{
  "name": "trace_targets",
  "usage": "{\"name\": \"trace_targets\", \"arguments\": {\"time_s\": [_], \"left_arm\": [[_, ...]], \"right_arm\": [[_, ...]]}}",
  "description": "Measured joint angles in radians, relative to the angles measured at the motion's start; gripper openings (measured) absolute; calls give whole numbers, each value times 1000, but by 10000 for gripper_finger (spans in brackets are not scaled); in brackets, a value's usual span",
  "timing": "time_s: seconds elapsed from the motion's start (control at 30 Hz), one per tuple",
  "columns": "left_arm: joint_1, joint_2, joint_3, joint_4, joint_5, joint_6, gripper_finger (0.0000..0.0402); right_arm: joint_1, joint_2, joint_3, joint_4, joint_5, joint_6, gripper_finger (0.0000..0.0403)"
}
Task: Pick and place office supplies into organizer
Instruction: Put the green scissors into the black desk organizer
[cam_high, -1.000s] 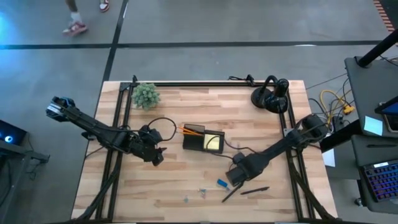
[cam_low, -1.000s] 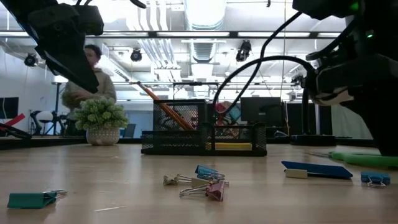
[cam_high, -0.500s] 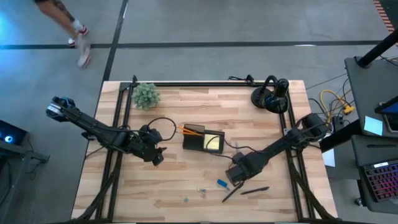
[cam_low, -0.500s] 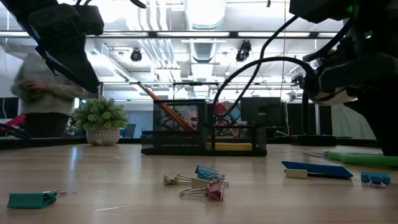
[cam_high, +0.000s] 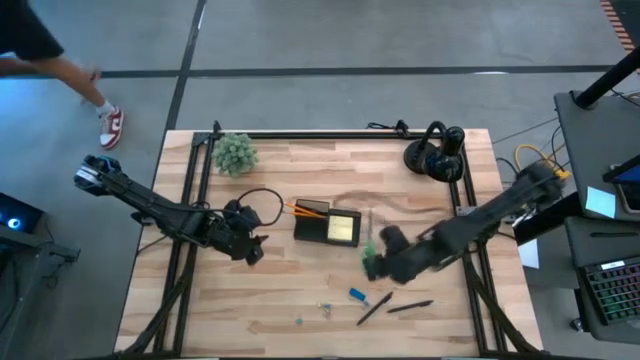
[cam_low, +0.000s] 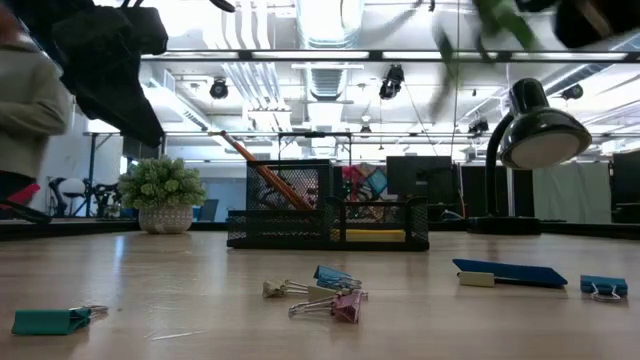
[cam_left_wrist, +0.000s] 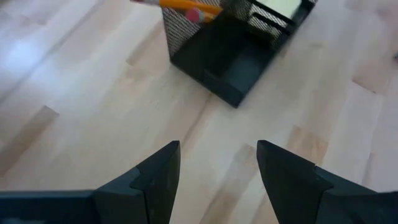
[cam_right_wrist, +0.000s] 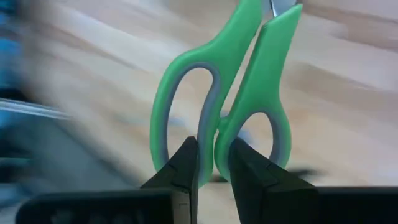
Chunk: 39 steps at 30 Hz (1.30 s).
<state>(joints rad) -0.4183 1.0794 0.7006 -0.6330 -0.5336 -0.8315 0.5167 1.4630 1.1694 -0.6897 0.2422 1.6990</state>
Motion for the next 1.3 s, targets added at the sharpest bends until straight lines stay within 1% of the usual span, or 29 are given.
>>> {"name": "trace_targets", "arguments": {"time_s": [0.1, 0.17, 0.2, 0.23, 0.3, 0.33, 0.43, 0.5, 0.53, 0.6, 0.7, 0.77, 0.87, 0.97, 1.07, 1.2, 1.3], "left_arm": [[0, -2, 0, -4, -29, 0, 199], [0, -6, 0, -4, -45, 0, 199], [0, -9, 0, -4, -48, 0, 199], [0, -13, 0, -4, -49, 0, 199], [0, -21, 0, -4, -49, 0, 199], [0, -25, 0, -5, -49, 0, 199], [0, -37, 0, -5, -51, 1, 199], [0, -46, 0, -5, -52, 1, 199], [0, -51, 0, -5, -51, 1, 199], [0, -62, 1, -5, -52, 1, 199], [0, -78, 2, -7, -60, 1, 199], [0, -90, 2, -27, -78, 1, 199], [0, -108, 2, -69, -102, 1, 199], [0, -126, 2, -93, -104, 0, 199], [0, -135, 2, -95, -104, -1, 199], [0, -139, 2, -95, -104, -1, 199], [0, -138, 2, -95, -104, -1, 199]], "right_arm": [[9, -104, -20, 234, 168, 36, 54], [4, -149, -40, 396, 286, 22, 54], [-6, -166, -50, 485, 326, -3, 54], [-24, -177, -59, 568, 341, -37, 54], [-66, -186, -75, 698, 332, -100, 54], [-93, -185, -80, 737, 305, -113, 54], [-173, -146, -82, 789, 172, -111, 54], [-223, -111, -84, 825, 114, -98, 54], [-243, -91, -84, 873, 94, -95, 54], [-279, -42, -84, 1036, 72, -113, 54], [-312, 56, -76, 1332, 33, -136, 54], [-319, 130, -50, 1424, -1, -127, 54], [-309, 242, -9, 1492, -35, -64, 54], [-304, 333, 10, 1628, -37, -11, 54], [-291, 390, 21, 1734, -10, 62, 54], [-244, 406, 19, 1725, 28, 136, 54], [-202, 390, 2, 1712, 102, 145, 53]]}}
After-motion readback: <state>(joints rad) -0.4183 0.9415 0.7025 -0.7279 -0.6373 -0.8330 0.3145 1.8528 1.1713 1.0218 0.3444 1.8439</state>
